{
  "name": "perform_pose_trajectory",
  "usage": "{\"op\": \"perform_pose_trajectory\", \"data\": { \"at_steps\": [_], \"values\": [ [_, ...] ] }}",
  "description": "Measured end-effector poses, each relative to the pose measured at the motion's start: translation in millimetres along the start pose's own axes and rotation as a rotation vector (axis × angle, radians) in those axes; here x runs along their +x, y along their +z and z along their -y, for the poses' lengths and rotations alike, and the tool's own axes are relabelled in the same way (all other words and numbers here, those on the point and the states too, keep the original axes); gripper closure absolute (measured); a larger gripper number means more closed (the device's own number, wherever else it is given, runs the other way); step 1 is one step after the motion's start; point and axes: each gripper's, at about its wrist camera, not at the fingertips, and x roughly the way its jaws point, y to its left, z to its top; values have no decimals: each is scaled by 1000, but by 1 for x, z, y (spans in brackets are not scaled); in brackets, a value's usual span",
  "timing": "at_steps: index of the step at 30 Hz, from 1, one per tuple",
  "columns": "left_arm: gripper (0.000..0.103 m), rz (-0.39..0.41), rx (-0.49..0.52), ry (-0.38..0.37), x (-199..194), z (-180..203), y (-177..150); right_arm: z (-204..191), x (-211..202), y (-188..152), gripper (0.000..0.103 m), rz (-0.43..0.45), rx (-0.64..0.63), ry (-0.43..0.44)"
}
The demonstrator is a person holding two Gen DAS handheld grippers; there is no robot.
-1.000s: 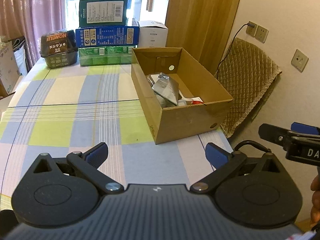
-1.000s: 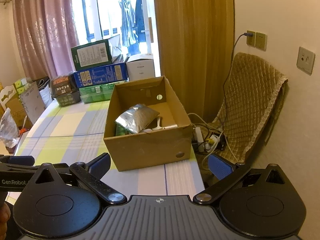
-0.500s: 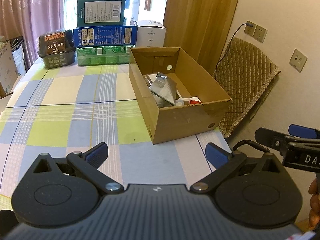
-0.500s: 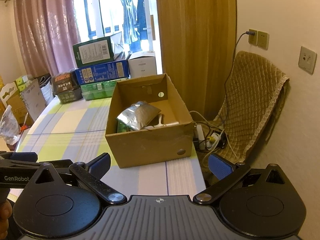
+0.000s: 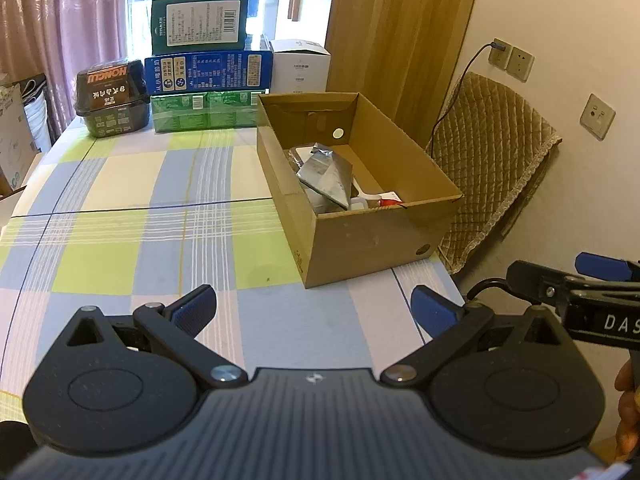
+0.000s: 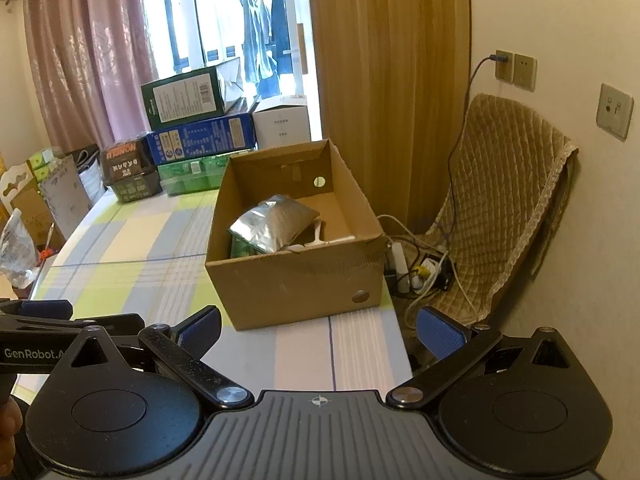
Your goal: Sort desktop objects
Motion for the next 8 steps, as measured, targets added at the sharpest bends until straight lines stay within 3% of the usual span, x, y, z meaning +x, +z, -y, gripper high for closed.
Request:
{"op": "perform_pose_trajectory", "data": {
  "at_steps": [8],
  "values": [
    [1,11,5,22,2,-2,-3,0,2,-4,2,-7,0,-3]
  ]
}}
